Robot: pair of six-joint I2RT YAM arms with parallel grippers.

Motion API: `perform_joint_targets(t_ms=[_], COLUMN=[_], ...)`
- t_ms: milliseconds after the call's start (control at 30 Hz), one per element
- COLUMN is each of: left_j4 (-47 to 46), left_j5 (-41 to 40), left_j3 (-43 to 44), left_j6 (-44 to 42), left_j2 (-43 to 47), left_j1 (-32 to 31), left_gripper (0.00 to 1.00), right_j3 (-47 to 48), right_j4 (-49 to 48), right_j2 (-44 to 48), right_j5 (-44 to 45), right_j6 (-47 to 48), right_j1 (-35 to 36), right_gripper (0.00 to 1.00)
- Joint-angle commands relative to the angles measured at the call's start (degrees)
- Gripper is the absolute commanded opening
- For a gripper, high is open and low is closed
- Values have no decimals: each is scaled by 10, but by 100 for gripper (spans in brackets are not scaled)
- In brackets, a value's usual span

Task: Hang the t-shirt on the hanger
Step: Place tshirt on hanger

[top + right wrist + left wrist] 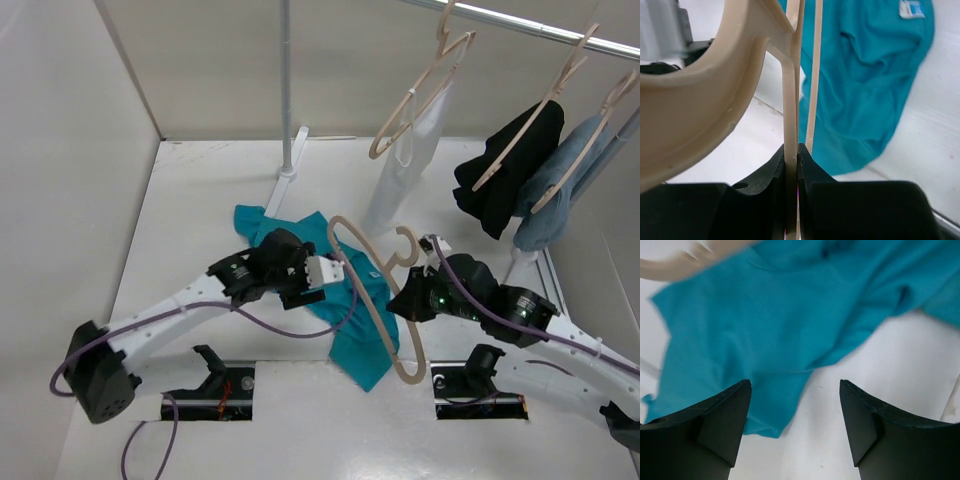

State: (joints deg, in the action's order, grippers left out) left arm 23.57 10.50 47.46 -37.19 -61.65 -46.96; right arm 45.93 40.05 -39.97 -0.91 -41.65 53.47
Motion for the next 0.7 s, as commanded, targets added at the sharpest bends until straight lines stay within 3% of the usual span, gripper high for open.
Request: perform_joint_targets(t_ms=[0, 200, 300, 333, 367, 533, 667], left_j4=[-14, -108, -137, -145, -145, -128, -81], left_j5=[3, -28, -28, -34, -34, -39, -39], left_j3=[-20, -49, -69, -74, -81, -86, -93], left_j6=[-84, -125, -139, -139, -139, -158, -214], left_j2=[-48, -130, -160, -165, -175, -183, -163], left_j1=[-17, -17, -17, -17, -10, 26, 77], left_gripper=[68, 67, 60, 56, 42, 0, 0], right_j3=[0, 6, 6, 0, 0, -15, -39], right_j4=[64, 108, 121, 122, 129, 142, 110], right_j2=[14, 25, 31, 38, 45, 55, 55], right_j5=[20, 26, 20, 20, 14, 0, -28], right_j6=[-26, -32, -32, -32, -32, -32, -25], right_j1=[-5, -11, -27, -36, -47, -61, -66], right_gripper=[0, 0, 0, 0, 0, 0, 0])
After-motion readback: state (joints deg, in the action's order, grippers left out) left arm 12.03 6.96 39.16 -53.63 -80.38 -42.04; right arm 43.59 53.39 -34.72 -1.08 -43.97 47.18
